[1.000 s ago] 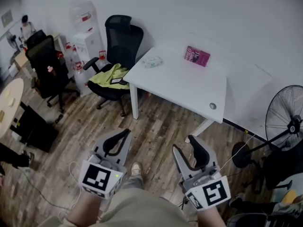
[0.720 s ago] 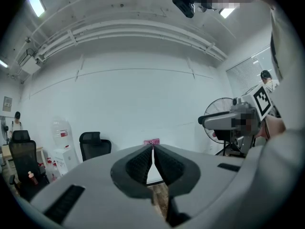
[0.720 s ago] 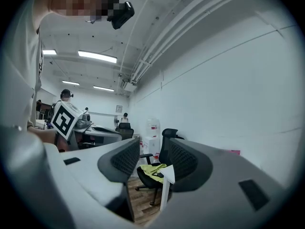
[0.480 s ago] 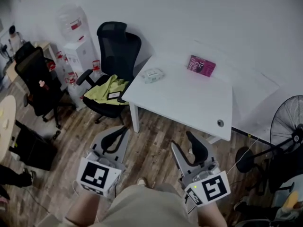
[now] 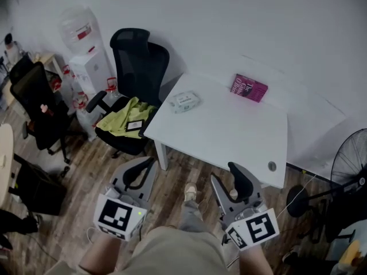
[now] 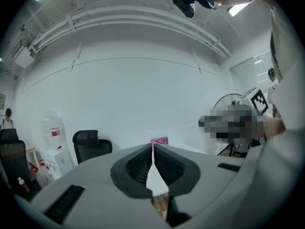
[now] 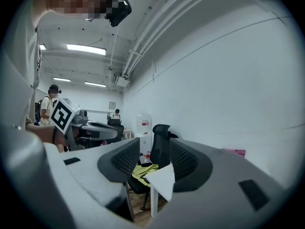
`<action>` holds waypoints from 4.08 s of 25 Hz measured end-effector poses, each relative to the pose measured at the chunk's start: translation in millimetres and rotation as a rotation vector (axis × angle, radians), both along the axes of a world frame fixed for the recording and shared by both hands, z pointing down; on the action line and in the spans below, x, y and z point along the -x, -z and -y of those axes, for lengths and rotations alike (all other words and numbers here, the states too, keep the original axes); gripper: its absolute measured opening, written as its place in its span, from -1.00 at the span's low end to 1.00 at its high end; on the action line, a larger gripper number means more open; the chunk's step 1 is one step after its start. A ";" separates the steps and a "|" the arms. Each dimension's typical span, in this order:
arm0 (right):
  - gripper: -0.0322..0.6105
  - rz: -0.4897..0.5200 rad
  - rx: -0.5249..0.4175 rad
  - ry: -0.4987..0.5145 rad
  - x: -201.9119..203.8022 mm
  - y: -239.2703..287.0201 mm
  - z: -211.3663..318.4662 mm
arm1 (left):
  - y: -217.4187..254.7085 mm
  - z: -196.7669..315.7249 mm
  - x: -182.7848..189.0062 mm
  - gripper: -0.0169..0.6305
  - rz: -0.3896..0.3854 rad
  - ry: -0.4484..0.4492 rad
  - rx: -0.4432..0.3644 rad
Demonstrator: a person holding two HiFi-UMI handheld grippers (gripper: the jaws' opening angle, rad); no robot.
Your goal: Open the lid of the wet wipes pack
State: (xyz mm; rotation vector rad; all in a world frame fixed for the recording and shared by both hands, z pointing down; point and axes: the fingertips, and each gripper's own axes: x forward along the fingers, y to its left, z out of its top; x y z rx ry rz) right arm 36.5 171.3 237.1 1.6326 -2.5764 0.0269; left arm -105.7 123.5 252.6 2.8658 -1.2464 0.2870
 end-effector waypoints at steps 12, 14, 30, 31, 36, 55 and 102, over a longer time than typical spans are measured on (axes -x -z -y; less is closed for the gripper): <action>-0.29 0.011 0.112 0.117 -40.9 -48.3 201.6 | -40.9 182.1 -55.8 -0.85 0.043 0.065 0.100; -0.29 0.006 0.131 0.138 -47.6 -55.0 237.6 | -50.0 217.0 -64.5 -0.85 0.057 0.087 0.125; -0.29 -0.127 0.192 0.190 -91.9 -98.0 403.7 | -76.5 366.4 -95.8 -0.85 0.094 0.165 0.191; -0.29 -0.133 0.195 0.187 -92.1 -99.0 406.8 | -76.0 369.4 -94.6 -0.85 0.091 0.163 0.191; -0.29 -0.103 0.226 0.201 -86.8 -99.3 416.8 | -77.3 382.1 -87.7 -0.85 0.101 0.148 0.192; -0.29 -0.411 0.227 0.306 -68.4 -139.4 486.3 | -99.7 438.5 -89.6 -0.85 0.173 0.070 0.133; -0.58 -0.996 0.314 0.609 -31.0 -421.2 541.7 | -414.0 480.3 -116.2 -0.85 0.183 0.006 0.536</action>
